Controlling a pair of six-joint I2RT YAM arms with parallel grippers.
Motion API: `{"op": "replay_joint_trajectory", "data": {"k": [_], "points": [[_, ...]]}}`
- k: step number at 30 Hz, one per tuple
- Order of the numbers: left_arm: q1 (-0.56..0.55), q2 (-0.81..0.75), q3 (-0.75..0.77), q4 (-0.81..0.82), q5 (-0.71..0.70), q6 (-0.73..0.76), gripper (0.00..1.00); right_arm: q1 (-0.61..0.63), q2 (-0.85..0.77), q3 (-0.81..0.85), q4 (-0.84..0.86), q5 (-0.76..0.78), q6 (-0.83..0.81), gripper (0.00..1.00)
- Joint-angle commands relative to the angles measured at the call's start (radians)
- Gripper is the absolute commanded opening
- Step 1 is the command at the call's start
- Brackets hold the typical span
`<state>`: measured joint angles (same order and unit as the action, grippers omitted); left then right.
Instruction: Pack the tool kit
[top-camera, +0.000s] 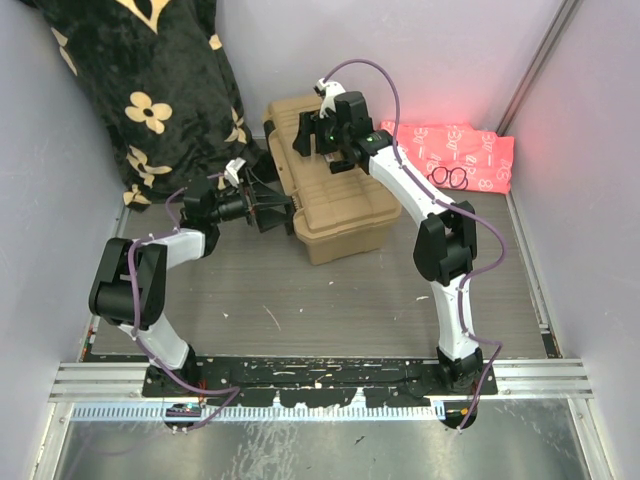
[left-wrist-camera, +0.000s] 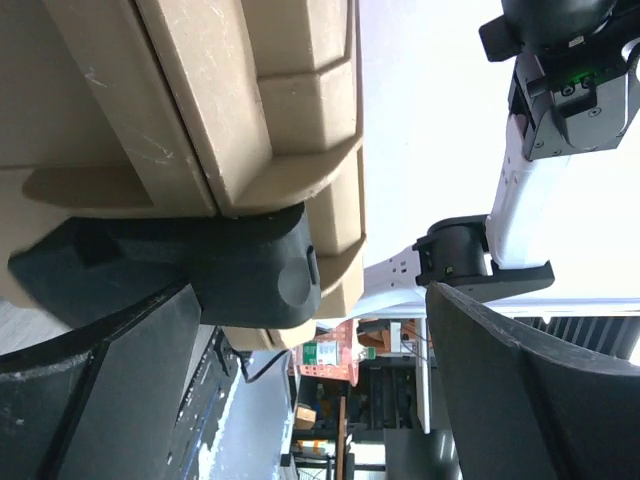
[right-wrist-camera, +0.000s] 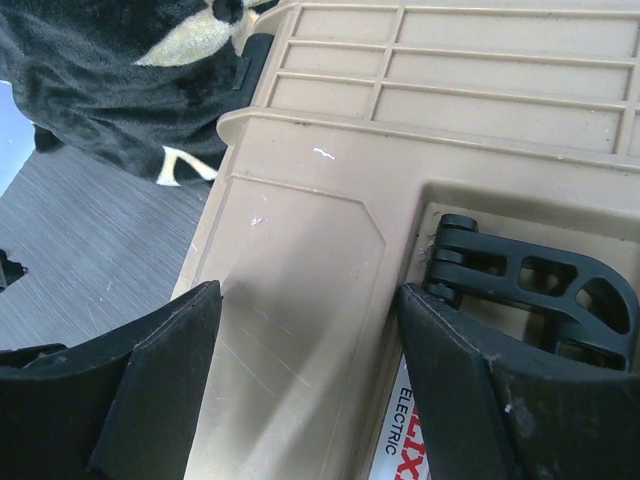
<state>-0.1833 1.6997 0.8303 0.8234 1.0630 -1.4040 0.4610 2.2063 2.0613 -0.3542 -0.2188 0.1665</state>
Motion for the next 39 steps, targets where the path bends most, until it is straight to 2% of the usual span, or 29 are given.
{"op": "replay_joint_trajectory", "data": {"k": [1, 11, 17, 20, 24, 28, 31, 39], "points": [[-0.029, -0.090, 0.023, 0.085, 0.029, -0.023, 0.93, -0.105, 0.244, -0.204, -0.667, 0.227, 0.018, 0.79], [-0.040, -0.097, 0.002, 0.062, 0.037, 0.001, 0.92, -0.106, 0.208, -0.245, -0.647, 0.219, 0.027, 0.80], [-0.047, -0.077, 0.046, -0.065, 0.052, 0.053, 0.90, -0.106, 0.183, -0.276, -0.633, 0.216, 0.030, 0.79], [-0.048, -0.071, 0.086, -0.197, 0.052, 0.122, 0.89, -0.106, 0.175, -0.284, -0.628, 0.212, 0.033, 0.80], [-0.049, -0.076, 0.162, -0.591, 0.026, 0.359, 0.88, -0.105, 0.163, -0.293, -0.616, 0.205, 0.041, 0.80], [-0.049, -0.073, 0.206, -0.820, -0.022, 0.500, 0.88, -0.106, 0.148, -0.307, -0.600, 0.194, 0.051, 0.80], [-0.050, -0.065, 0.217, -0.887, -0.045, 0.538, 0.85, -0.105, 0.138, -0.322, -0.587, 0.190, 0.055, 0.80], [-0.049, -0.127, 0.274, -0.898, -0.046, 0.542, 0.84, -0.105, 0.118, -0.368, -0.561, 0.184, 0.056, 0.80]]}}
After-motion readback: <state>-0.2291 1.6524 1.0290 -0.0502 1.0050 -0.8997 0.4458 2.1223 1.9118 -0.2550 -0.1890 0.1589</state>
